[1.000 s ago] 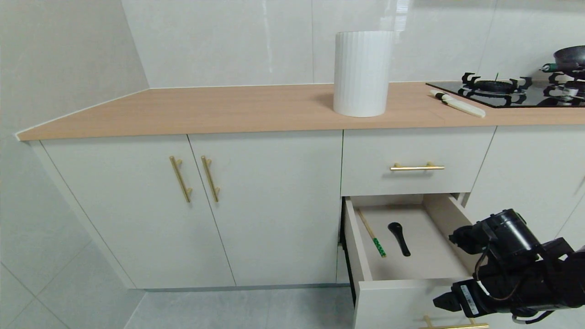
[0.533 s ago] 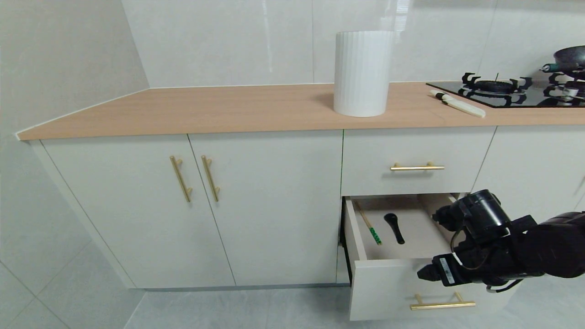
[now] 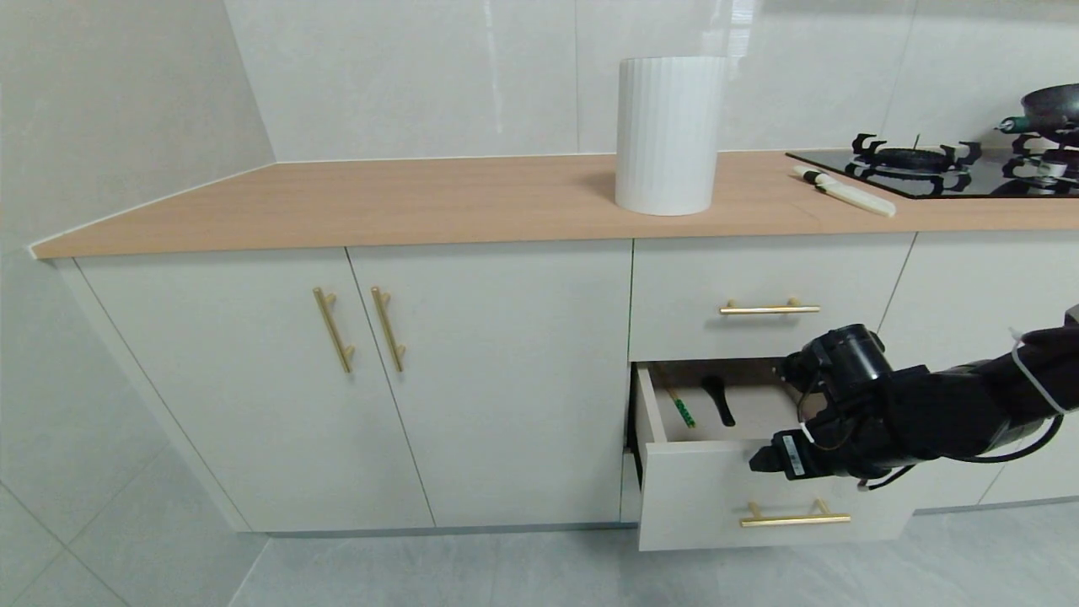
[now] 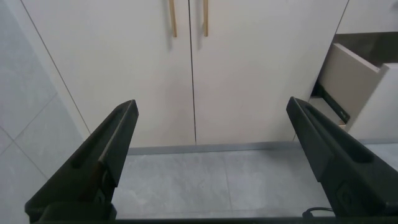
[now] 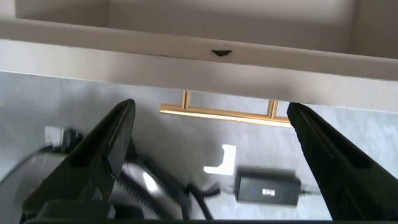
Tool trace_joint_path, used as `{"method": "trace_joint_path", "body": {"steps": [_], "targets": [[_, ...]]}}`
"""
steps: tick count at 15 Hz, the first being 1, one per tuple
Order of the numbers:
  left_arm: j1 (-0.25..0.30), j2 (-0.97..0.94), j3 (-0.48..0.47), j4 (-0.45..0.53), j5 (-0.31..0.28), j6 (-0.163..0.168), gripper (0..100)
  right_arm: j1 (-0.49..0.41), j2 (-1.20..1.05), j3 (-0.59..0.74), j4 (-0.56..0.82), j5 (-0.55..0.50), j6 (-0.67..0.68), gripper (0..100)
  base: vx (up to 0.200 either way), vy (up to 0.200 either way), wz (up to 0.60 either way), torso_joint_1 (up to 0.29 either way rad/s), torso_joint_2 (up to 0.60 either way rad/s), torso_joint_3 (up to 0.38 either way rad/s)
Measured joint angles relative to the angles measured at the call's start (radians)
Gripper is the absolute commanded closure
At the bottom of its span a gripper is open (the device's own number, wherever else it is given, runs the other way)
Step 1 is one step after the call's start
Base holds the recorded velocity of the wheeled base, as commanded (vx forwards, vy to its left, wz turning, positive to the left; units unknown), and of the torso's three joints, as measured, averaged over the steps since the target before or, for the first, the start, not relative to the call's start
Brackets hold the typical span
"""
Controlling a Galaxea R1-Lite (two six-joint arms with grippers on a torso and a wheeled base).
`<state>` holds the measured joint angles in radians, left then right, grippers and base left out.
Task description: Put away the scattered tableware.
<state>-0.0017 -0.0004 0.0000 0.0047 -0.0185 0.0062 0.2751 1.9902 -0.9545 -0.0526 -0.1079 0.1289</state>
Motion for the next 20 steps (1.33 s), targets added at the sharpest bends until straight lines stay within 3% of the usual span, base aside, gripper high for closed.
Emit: {"method": "trace_joint_path", "body": {"steps": [11,20], "targets": [[0.000,0.000,0.000,0.000,0.000,0.000,0,-0.068,0.189,-0.258,-0.010,-0.031,-0.023,0,0.000,0.000,0.00,0.000,0.00,0.000],[0.000,0.000,0.000,0.000,0.000,0.000,0,-0.091,0.281,-0.273,-0.241,-0.084,0.009,0,0.000,0.000,0.00,0.000,0.00,0.000]]}}
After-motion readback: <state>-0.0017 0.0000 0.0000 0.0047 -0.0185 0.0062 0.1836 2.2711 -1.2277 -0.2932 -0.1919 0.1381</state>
